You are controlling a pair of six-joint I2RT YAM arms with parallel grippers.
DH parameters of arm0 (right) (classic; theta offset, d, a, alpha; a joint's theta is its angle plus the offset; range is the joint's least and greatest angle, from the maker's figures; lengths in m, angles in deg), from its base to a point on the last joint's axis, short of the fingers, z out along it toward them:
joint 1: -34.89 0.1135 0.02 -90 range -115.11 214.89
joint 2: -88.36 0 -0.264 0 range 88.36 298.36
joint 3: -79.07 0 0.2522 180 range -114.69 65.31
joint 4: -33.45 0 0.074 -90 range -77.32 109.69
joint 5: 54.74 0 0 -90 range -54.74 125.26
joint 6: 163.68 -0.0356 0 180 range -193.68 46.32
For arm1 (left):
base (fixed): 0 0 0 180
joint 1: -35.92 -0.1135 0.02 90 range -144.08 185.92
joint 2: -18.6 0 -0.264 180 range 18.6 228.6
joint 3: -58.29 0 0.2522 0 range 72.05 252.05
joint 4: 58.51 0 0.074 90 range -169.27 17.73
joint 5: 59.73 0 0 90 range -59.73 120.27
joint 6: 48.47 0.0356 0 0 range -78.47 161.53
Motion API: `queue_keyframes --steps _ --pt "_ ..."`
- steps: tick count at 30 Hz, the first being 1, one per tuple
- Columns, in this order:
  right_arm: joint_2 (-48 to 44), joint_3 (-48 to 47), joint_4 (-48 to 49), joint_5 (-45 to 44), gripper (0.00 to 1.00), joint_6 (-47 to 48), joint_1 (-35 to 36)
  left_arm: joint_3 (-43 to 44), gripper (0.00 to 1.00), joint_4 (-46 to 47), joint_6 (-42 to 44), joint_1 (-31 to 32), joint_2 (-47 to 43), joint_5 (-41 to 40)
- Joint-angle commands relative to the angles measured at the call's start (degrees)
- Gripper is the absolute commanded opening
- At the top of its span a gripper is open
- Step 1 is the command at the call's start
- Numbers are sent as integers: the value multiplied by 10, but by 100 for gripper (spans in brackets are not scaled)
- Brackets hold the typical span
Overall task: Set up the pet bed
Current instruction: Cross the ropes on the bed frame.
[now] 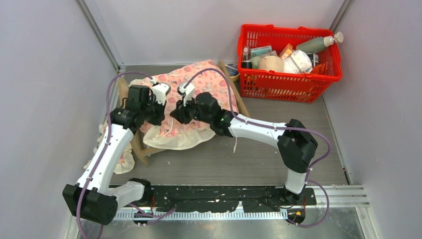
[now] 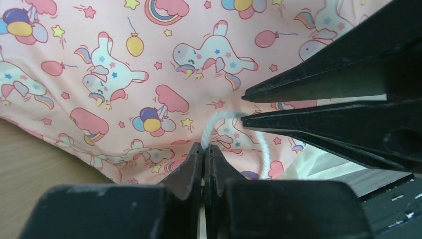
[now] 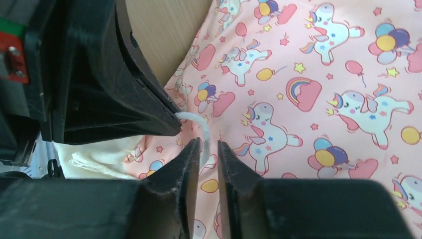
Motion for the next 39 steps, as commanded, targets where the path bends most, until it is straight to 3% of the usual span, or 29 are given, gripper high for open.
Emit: queue_keyframes --steps 1,5,10,15,20,27,29,32,38,39 --pt "-42 21 27 -35 33 -23 -4 11 0 28 -9 -2 15 -12" --pt "-92 101 87 -94 52 -69 -1 3 0 22 -61 -2 11 -46" --pt "-156 182 135 -172 65 -70 38 -30 0 4 -123 -2 -17 -116" --pt "-183 238 146 -219 67 -65 99 -95 0 20 -180 -2 -71 -144" --pt "-179 306 188 -221 65 -73 153 -156 0 22 -256 -2 -124 -242" --pt "-84 382 423 -235 61 79 226 -178 0 40 -286 -2 -142 -260" --pt "-35 390 501 -243 61 165 238 -179 0 47 -287 -2 -141 -257" --pt "34 384 573 -264 61 203 243 -177 0 49 -292 -2 -140 -274" --pt "98 315 553 -296 60 194 238 -169 0 33 -303 -2 -138 -312" --pt "103 309 552 -297 60 185 232 -165 4 31 -303 -2 -143 -313"
